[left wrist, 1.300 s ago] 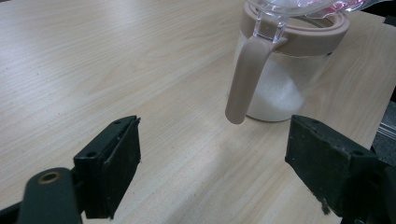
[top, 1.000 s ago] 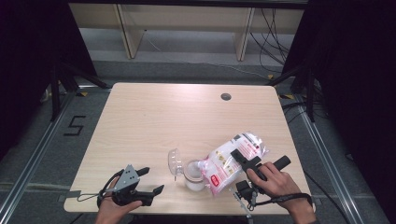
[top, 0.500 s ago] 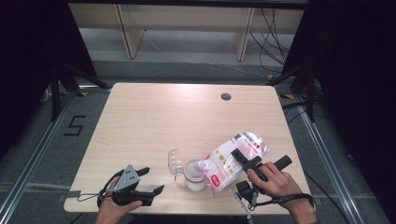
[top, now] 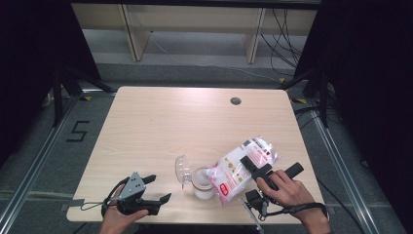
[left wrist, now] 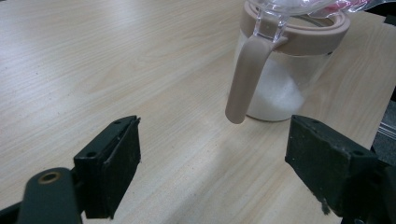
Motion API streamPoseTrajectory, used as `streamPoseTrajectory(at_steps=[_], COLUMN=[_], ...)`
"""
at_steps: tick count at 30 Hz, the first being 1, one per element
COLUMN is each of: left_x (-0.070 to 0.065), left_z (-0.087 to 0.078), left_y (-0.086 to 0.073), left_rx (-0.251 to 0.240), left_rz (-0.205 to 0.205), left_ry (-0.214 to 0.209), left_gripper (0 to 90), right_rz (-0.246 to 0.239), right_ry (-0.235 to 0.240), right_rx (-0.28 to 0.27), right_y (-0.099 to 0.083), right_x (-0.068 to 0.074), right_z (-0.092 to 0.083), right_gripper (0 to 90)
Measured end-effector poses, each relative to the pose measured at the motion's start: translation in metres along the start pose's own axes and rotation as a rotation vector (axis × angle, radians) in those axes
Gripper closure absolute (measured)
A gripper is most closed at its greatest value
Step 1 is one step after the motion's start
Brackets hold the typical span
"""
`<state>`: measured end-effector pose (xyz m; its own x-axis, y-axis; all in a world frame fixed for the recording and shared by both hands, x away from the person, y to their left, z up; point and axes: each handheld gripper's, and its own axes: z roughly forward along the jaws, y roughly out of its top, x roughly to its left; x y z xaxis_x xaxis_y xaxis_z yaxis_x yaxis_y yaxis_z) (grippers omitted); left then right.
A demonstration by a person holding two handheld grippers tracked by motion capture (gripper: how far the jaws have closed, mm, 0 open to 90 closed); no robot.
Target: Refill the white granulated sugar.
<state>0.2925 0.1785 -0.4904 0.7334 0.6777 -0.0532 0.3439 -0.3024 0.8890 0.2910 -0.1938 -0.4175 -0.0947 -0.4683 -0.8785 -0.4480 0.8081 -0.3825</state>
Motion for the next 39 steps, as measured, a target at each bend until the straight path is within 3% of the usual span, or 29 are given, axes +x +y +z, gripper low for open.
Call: streamPoseTrajectory(at_steps=[8, 9, 12, 24, 39], left_x=[0.0000, 0.0000, -0.0001, -0.0002, -0.0001], left_z=[0.0001, 0.0000, 0.0000, 0.0005, 0.0000], left_y=[-0.0002, -0.0001, -0.0001, -0.0003, -0.0001], left_rx=[-0.002, -0.002, 0.000, -0.007, -0.001], left_rz=[-0.004, -0.002, -0.001, -0.005, -0.002], left_ry=[-0.005, -0.005, -0.003, -0.007, -0.003], left_gripper=[17.4, 17.4, 17.4, 17.4, 17.4], right_rz=[-0.017, 0.009, 0.017, 0.006, 0.026], right_ry=[-0.010, 0.003, -0.002, 0.009, 0.016], right_rx=[-0.021, -0.008, -0.015, -0.024, -0.030], right_y=[0.0016, 0.0013, 0.0000, -0.0013, -0.0028], right_x=[-0.0021, -0.0003, 0.0008, -0.0006, -0.0003], right_z=[0.0007, 0.0001, 0.0011, 0.0017, 0.0019], right_gripper=[72.0, 72.0, 72.0, 72.0, 72.1])
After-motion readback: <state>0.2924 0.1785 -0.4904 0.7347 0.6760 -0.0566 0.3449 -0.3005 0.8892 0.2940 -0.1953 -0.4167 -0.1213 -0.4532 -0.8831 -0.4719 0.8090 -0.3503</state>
